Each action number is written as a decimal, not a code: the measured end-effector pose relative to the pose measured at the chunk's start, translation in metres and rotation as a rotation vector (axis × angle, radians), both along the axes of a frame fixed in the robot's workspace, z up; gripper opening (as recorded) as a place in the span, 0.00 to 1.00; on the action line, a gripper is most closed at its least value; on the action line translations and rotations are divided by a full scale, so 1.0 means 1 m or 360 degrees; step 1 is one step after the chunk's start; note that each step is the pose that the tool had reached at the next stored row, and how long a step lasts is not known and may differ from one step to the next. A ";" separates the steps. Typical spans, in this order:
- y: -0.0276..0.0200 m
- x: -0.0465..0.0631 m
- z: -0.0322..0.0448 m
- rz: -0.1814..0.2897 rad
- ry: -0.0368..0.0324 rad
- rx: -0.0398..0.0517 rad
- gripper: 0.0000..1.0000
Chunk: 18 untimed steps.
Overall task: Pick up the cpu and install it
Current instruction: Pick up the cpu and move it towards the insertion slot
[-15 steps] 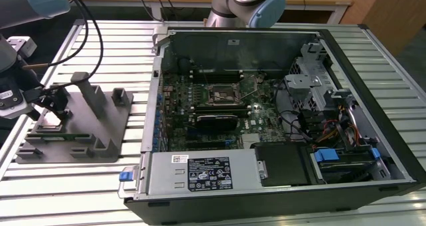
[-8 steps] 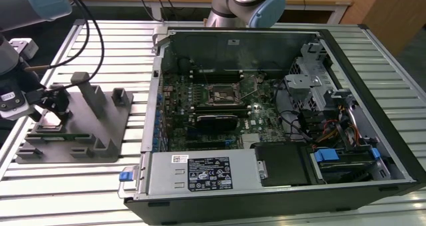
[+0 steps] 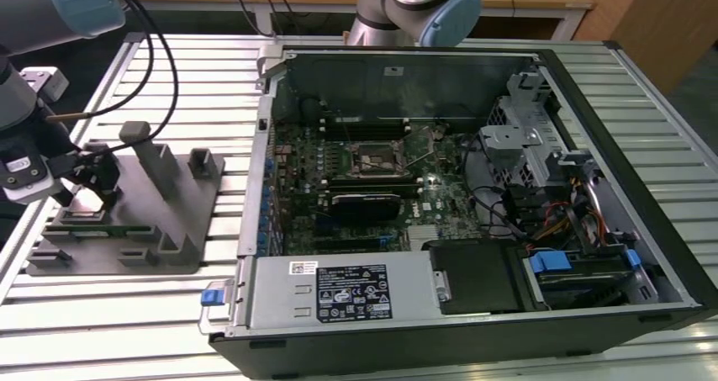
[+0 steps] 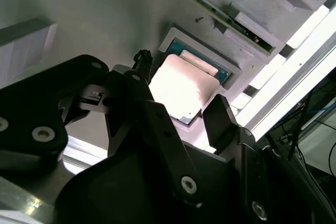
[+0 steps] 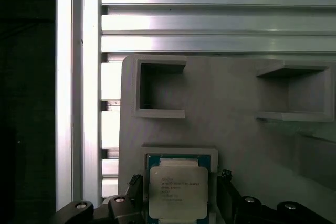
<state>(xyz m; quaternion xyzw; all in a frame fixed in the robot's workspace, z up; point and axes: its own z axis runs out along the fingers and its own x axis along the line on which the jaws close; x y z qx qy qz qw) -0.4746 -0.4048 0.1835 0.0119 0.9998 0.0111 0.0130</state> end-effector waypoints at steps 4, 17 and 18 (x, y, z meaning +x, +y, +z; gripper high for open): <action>0.0000 -0.002 -0.0002 0.0000 0.0000 0.0000 0.66; 0.0000 -0.002 -0.0006 0.0000 0.0000 0.0000 0.65; 0.0000 -0.002 -0.0006 0.0000 0.0000 0.0000 0.59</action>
